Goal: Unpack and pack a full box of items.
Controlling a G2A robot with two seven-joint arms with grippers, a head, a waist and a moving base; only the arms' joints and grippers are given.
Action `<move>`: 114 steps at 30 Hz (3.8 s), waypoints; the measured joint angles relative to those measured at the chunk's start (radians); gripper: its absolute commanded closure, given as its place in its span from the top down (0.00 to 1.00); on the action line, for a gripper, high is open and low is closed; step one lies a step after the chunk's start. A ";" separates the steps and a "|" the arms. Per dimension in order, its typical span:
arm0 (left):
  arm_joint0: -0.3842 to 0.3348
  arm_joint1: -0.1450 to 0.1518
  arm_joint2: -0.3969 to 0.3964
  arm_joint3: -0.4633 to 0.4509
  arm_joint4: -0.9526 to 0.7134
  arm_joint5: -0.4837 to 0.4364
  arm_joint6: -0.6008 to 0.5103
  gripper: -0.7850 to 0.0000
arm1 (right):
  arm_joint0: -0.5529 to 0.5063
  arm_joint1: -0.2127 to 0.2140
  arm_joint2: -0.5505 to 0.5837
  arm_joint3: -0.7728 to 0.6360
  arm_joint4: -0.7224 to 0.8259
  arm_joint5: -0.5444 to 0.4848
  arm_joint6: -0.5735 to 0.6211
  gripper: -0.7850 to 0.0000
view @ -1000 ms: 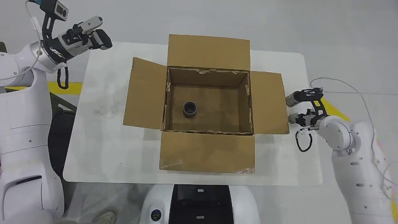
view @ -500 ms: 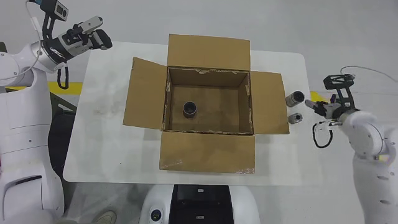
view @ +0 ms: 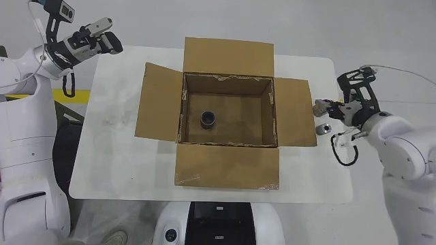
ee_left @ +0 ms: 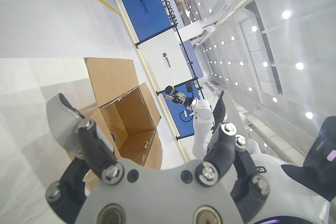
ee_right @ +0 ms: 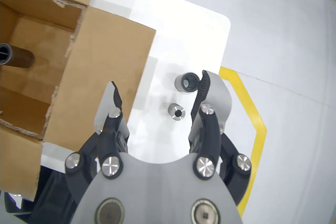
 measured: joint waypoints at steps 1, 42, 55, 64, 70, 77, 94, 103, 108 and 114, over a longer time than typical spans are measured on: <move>0.000 0.000 0.000 0.000 0.000 0.000 0.000 1.00 | 0.007 0.000 -0.017 -0.010 0.004 -0.002 0.003 0.75; 0.000 0.000 0.000 0.000 0.000 0.000 0.000 1.00 | 0.520 -0.131 -0.861 0.356 0.034 0.020 -0.015 0.81; 0.000 0.000 0.000 0.000 0.000 0.000 0.000 1.00 | 0.628 -0.202 -0.985 0.534 0.091 0.054 -0.025 0.84; 0.000 0.000 0.000 0.000 0.000 0.000 0.000 1.00 | 0.669 -0.245 -1.041 0.635 0.111 0.070 -0.038 0.83; 0.000 0.000 0.000 0.000 0.000 0.000 0.000 1.00 | 0.685 -0.274 -1.075 0.694 0.111 0.081 -0.057 0.85; 0.000 0.000 0.000 0.000 0.000 0.000 0.000 1.00 | 0.707 -0.304 -1.094 0.754 0.116 0.092 -0.075 0.84; 0.000 0.000 0.000 0.000 0.000 0.000 0.000 1.00 | 0.740 -0.362 -1.117 0.868 0.109 0.082 -0.091 0.75; 0.000 0.000 0.000 0.000 0.000 0.000 0.000 1.00 | 0.745 -0.380 -1.120 0.895 0.100 0.042 -0.075 0.34; 0.000 0.000 0.000 0.000 0.000 0.000 0.000 1.00 | 0.738 -0.380 -1.104 0.882 0.092 0.023 -0.063 0.00; 0.000 0.000 0.000 0.000 0.000 0.000 0.000 1.00 | 0.725 -0.364 -1.056 0.812 0.071 0.019 -0.024 0.00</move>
